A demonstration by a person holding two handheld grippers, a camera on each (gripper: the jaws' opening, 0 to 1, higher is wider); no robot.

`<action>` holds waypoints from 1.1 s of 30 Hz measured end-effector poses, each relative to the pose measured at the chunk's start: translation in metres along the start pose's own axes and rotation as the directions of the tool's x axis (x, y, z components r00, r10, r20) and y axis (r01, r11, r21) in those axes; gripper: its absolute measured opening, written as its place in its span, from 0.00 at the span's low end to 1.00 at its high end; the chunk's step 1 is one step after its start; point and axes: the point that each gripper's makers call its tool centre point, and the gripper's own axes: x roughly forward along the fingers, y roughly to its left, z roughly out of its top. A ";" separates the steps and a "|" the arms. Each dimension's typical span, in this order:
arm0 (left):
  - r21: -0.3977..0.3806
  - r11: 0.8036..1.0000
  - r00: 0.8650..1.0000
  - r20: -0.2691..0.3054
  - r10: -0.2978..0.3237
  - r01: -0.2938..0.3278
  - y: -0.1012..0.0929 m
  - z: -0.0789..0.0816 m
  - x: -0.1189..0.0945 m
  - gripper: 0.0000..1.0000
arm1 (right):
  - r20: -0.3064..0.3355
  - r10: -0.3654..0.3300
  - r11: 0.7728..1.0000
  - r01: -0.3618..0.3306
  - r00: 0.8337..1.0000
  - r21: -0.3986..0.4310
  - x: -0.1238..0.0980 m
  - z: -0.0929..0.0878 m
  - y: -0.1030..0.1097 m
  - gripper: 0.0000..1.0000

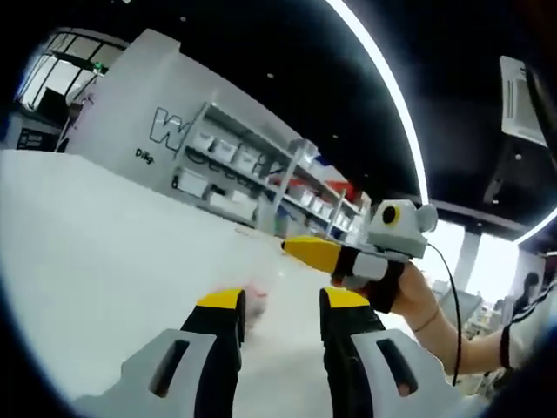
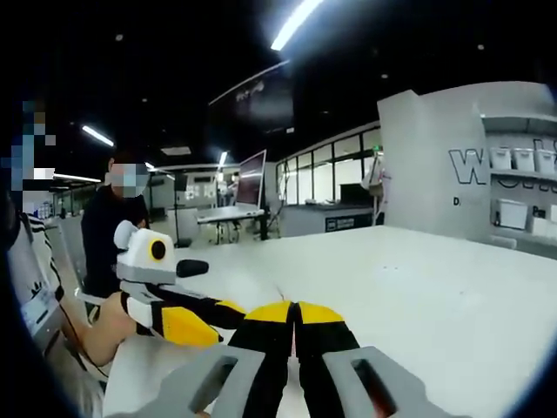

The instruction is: Open the resealable bag by pulling the two sides of the seal apart until the entire bag opening is separated and visibly accessible.

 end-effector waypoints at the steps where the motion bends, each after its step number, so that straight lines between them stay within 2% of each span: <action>1: 0.008 1.000 1.000 0.001 0.007 -0.007 0.001 0.001 0.000 0.34 | 0.000 0.000 1.000 0.000 1.000 0.001 0.000 0.000 0.000 0.00; 9: 0.019 1.000 1.000 -0.003 0.021 -0.020 0.004 0.000 0.001 0.32 | -0.001 0.005 1.000 -0.005 1.000 0.001 0.001 0.000 0.002 0.00; 19: 0.023 1.000 1.000 0.002 0.005 -0.005 0.003 0.000 0.001 0.29 | 0.000 0.010 1.000 -0.010 1.000 0.007 0.001 0.000 0.004 0.00; 23: 0.006 1.000 1.000 0.008 0.019 -0.019 0.005 0.001 0.001 0.27 | 0.001 0.019 1.000 -0.019 1.000 0.014 0.001 -0.001 0.007 0.00; 27: -0.026 1.000 1.000 0.018 0.006 -0.006 0.002 0.001 0.004 0.27 | 0.000 0.026 1.000 -0.026 1.000 0.017 0.001 -0.002 0.010 0.00; 33: -0.032 0.999 0.999 0.027 0.017 -0.016 0.004 0.003 0.004 0.27 | 0.003 0.025 0.999 -0.026 1.000 0.023 0.001 -0.002 0.009 0.00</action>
